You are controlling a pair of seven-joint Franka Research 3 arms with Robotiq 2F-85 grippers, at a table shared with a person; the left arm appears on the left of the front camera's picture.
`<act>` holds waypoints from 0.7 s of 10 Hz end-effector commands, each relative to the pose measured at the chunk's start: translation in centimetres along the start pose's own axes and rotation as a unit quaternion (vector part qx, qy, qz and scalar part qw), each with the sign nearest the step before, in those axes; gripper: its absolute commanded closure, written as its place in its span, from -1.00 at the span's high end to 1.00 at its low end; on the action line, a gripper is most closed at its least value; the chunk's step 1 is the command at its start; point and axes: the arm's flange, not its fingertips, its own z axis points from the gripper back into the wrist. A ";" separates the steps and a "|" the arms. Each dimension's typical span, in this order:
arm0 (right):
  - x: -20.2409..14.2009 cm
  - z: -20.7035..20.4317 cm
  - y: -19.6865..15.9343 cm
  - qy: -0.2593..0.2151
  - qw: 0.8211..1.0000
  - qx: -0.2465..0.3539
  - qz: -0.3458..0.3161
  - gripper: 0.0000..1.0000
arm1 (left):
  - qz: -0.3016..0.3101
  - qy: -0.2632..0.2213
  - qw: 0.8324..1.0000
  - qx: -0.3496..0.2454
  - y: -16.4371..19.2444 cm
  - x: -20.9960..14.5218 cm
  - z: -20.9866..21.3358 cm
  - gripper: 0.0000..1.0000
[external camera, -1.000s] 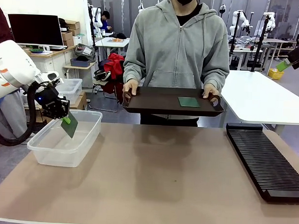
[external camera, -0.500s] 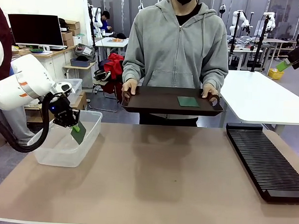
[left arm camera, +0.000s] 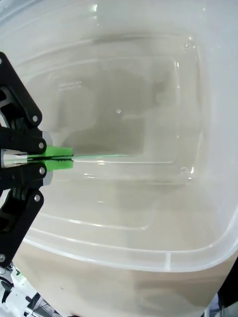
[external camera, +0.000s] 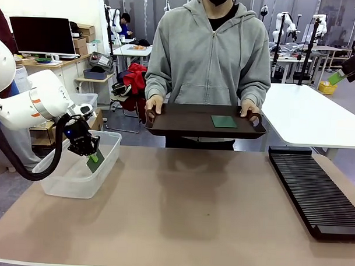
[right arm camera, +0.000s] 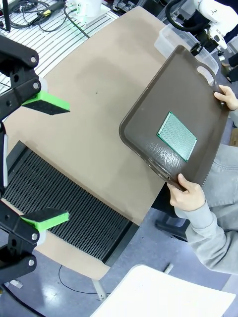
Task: Sort PCBs into racks and boxes based on the side picked up.
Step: If the short side of the Blank PCB is picked up, insert it into the PCB Rack ; if the long side is picked up, place it in the Organizing box.
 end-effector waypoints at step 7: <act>0.0 -0.1 0.0 0.001 1.000 0.001 0.000 1.00 | 0.006 -0.015 0.998 0.053 -0.6 -0.5 5.7 0.31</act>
